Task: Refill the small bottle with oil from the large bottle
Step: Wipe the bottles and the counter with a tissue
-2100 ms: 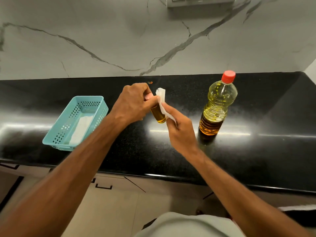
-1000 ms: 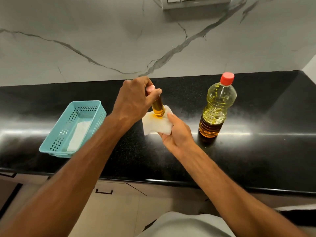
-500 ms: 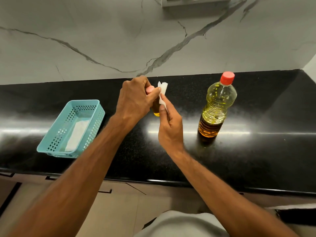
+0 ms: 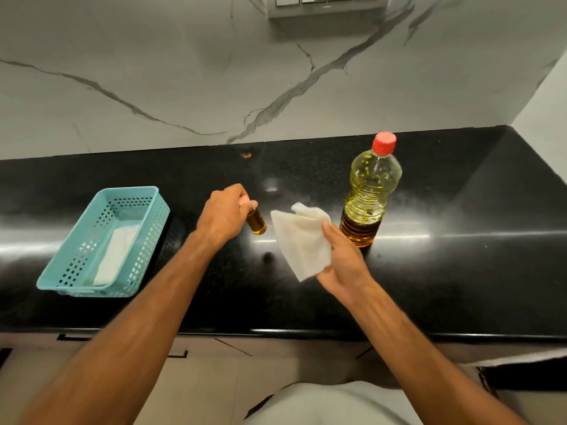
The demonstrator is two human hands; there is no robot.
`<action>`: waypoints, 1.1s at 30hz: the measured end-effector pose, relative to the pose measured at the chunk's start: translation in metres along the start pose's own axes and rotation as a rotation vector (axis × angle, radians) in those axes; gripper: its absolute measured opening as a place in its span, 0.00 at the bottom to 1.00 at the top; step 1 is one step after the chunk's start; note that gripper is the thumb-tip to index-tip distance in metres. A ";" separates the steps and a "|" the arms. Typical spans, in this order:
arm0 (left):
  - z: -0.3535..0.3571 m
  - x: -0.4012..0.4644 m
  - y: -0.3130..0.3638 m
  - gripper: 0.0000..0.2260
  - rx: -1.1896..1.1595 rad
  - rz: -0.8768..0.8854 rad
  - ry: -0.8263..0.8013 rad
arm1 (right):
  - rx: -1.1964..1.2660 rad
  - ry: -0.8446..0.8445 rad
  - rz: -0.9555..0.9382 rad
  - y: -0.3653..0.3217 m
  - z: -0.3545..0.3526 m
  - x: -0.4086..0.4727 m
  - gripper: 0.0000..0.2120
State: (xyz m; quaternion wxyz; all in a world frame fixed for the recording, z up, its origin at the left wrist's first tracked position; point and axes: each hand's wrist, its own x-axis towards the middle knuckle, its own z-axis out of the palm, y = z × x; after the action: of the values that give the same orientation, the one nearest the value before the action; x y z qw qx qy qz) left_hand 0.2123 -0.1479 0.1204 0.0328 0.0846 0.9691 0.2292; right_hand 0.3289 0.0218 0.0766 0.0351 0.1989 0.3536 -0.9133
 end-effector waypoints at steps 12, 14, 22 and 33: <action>0.046 0.013 -0.009 0.08 0.178 0.051 -0.136 | -0.087 0.292 -0.004 -0.032 -0.078 -0.025 0.12; 0.049 0.013 -0.008 0.08 0.206 0.058 -0.138 | -0.080 0.355 -0.073 -0.045 -0.089 -0.026 0.10; 0.049 0.011 0.000 0.12 0.444 0.054 -0.196 | -0.424 0.588 -0.467 -0.106 -0.112 -0.006 0.15; 0.012 -0.007 0.141 0.26 0.015 0.502 0.196 | -0.893 0.261 -0.720 -0.143 -0.064 0.023 0.16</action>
State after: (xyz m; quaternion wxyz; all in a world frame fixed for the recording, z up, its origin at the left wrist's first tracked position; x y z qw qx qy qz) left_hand 0.2409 -0.0195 0.1736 -0.1196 0.2998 0.9181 0.2298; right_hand 0.3006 0.1721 0.1152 -0.2409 0.1433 0.7506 -0.5984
